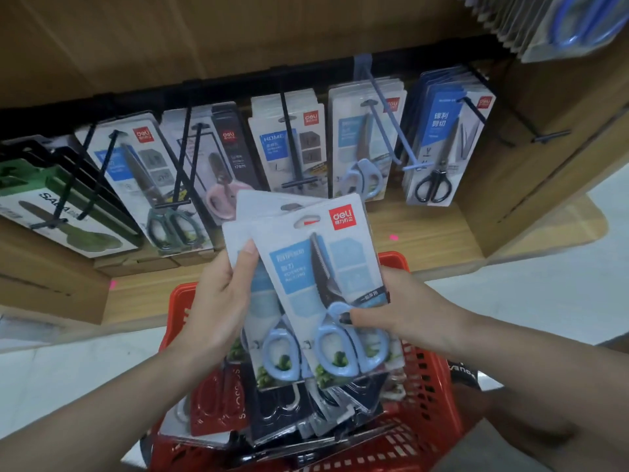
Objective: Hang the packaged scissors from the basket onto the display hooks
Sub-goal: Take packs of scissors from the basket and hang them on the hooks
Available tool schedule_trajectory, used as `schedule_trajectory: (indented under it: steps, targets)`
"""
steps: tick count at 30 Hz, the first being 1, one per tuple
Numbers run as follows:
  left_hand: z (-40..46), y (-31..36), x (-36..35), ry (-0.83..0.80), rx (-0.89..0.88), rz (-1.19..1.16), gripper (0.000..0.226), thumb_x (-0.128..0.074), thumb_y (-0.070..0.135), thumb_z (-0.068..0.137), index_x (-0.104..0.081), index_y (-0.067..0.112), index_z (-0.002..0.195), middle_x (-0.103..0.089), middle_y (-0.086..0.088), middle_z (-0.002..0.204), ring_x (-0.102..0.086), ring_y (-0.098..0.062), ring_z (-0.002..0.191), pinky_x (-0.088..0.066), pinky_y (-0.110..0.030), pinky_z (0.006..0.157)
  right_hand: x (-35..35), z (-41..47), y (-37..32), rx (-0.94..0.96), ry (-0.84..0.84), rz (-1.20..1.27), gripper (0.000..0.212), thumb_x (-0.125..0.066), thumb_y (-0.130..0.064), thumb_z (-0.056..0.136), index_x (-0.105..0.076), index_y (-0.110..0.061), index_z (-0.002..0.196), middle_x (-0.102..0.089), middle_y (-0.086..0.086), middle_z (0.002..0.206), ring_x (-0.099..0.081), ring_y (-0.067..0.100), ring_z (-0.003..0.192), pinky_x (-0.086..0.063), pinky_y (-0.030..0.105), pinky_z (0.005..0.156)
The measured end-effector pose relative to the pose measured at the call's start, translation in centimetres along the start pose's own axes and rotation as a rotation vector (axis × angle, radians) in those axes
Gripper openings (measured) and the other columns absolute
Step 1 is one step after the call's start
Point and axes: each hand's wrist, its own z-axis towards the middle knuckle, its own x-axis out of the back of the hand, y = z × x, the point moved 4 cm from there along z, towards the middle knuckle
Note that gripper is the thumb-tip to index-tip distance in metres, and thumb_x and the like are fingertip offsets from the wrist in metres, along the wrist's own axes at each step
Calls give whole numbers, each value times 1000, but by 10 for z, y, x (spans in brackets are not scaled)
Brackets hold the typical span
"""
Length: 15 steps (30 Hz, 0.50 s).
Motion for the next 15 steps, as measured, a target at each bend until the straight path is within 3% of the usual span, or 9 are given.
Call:
schedule_trajectory:
  steps: [3,5,8,12,15]
  targets:
    - [4,-15,-5,-35,94,87,35,-44,48,105,-69,36,126,-72,26,128,-64,3,125,-52,-32,103,16,0,12,-71,87,13,37,-81,-8,85,-71,-23,117,-79,-2,107,-76,15,100,-62,40,92]
    - [6,-25,-6,-31,176,141,42,-46,54,100,-75,26,114,-79,13,116,-72,-5,112,-57,-45,99,25,-1,20,-113,139,80,38,-79,-2,85,-70,-21,117,-79,2,106,-76,21,101,-63,41,90]
    - [10,-37,-5,-12,250,171,48,-47,59,98,-76,21,108,-81,12,108,-74,-10,107,-58,-46,99,33,-3,27,-133,163,220,37,-76,-1,89,-70,-22,119,-80,-1,106,-76,20,102,-61,30,83]
    - [17,-48,1,47,327,165,48,-50,56,105,-75,15,107,-81,1,105,-75,-24,106,-57,-55,98,45,-2,30,-100,175,389,39,-72,-3,92,-68,-16,129,-78,6,117,-75,27,110,-56,42,97]
    - [20,-52,3,62,356,147,46,-50,55,106,-76,17,106,-82,2,105,-77,-21,104,-59,-55,97,57,2,27,-79,255,384,38,-72,-2,92,-69,-16,126,-78,8,115,-74,31,111,-55,49,102]
